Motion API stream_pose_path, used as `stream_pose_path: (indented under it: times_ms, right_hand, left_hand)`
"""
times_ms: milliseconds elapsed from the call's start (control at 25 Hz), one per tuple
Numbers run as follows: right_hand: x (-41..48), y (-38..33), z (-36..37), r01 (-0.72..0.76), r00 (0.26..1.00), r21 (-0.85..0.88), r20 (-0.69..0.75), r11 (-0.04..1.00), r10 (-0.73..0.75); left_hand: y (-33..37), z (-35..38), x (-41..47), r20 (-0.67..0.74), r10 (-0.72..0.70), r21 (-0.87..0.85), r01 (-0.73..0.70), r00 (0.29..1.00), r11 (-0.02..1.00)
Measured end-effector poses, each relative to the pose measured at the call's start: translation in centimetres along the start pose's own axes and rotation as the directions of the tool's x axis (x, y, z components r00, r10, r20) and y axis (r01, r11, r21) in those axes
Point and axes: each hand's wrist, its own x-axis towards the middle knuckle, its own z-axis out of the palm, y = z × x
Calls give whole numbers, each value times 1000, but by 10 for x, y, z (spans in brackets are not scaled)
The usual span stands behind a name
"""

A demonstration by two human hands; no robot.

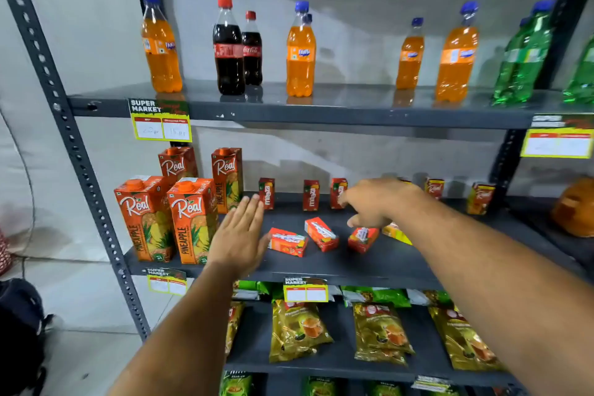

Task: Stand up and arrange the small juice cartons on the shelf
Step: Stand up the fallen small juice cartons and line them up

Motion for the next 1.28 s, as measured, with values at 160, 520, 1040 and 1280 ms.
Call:
stream_pose_path:
  times_ms: [160,520,1040,1280]
  right_hand:
    - [64,-27,37,50,992,66,113,997,-57]
    - [143,-63,123,-90,981,362,192,928,20]
    - [188,-58,107,121,974,132,-207,984,-92]
    - [205,-54,90,593,576,-484,-304,644,-759]
  left_hand:
    - [-17,66,10,260,-97,-60,116,961,991]
    - [-52,140,12,498,-134,-21,166,857,986]
    - [-51,136,11,435,-121,-42,155,892,987]
    - [-50,137,11,435,-127,-33,157,892,987]
